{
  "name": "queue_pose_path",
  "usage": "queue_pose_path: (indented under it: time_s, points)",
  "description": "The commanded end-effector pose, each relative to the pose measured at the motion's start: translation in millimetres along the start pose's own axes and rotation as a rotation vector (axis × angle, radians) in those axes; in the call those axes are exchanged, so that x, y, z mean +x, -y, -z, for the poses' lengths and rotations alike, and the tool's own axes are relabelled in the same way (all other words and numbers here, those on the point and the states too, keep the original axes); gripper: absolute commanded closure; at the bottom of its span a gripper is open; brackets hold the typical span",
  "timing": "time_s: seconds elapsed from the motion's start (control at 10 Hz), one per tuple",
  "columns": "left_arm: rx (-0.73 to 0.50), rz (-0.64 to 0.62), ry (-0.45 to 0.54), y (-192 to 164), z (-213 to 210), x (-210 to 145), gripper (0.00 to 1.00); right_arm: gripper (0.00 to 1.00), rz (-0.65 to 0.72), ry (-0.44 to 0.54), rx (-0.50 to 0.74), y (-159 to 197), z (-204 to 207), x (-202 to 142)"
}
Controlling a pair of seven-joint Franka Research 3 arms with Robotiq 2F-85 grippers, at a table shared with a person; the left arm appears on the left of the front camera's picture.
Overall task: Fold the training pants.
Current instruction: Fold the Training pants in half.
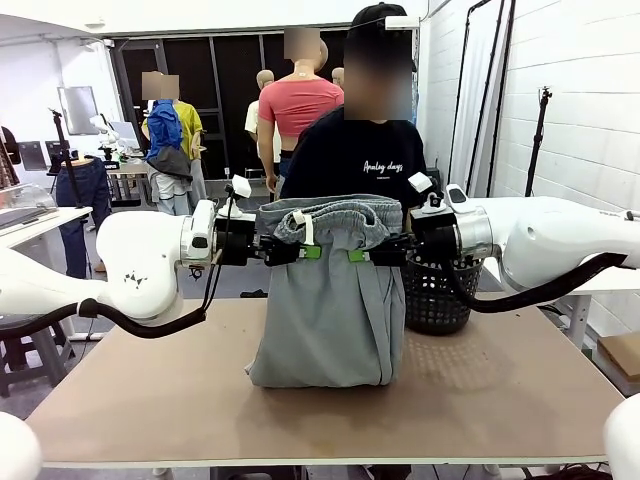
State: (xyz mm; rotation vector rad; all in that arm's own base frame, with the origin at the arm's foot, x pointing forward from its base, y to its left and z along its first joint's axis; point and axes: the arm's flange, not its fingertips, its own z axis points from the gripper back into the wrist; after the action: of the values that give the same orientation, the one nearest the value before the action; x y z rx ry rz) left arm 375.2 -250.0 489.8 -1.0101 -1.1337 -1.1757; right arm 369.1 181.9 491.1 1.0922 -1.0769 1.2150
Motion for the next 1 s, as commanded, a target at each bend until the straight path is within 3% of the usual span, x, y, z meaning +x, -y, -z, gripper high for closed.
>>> queue_pose_path:
  time_s: [0.0,0.9]
  points:
    - [0.015,0.013,-0.006,0.9,1.2,0.9,1.0,1.0,-0.002,0.004,0.0,-4.2,0.7,-0.4]
    - [0.015,0.013,-0.006,0.9,1.2,0.9,1.0,1.0,-0.002,0.004,0.0,-4.2,0.7,-0.4]
